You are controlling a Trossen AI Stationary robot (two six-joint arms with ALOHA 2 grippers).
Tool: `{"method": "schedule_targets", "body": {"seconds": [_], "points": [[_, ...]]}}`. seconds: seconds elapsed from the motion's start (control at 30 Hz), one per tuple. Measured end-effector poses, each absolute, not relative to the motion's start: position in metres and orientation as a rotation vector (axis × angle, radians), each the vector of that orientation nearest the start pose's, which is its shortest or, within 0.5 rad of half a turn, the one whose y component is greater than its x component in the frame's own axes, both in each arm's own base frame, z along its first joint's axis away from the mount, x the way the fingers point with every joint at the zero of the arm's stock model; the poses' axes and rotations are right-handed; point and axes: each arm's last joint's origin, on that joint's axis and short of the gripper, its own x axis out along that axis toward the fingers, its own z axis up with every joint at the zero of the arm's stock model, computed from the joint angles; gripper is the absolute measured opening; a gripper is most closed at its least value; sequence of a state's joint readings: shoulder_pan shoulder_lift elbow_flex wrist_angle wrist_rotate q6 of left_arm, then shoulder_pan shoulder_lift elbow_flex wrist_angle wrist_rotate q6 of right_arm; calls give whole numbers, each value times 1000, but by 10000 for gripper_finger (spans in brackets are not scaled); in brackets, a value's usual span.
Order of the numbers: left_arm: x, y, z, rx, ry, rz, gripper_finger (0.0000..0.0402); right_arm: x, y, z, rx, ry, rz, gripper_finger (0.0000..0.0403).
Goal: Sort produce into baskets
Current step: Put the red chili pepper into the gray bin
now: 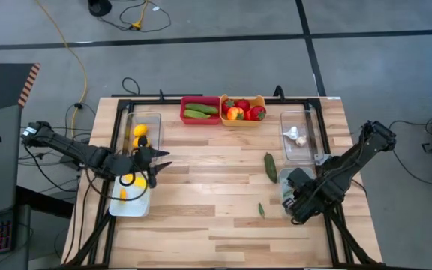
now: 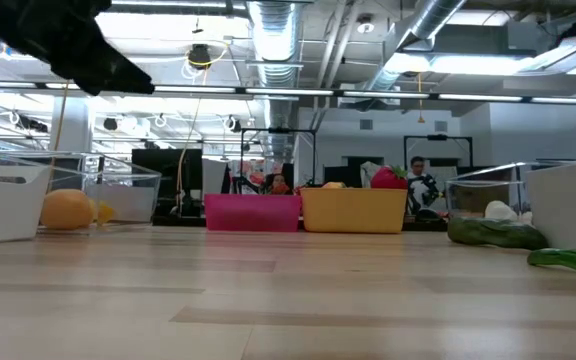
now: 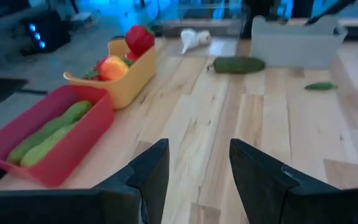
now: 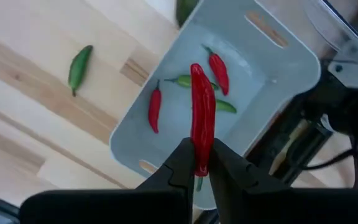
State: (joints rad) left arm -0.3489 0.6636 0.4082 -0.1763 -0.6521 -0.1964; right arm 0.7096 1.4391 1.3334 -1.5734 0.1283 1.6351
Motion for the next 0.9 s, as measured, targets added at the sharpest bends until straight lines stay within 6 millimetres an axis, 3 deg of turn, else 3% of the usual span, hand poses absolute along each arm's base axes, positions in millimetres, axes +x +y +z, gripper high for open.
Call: {"method": "schedule_targets", "body": {"seconds": [0.5,0.9], "points": [[97,-14,194,-12,131,288,158,183,125,290,469,1567,-683,70],[89,-3,180,41,61,341,158,193,109,290,415,1601,-617,74]]}}
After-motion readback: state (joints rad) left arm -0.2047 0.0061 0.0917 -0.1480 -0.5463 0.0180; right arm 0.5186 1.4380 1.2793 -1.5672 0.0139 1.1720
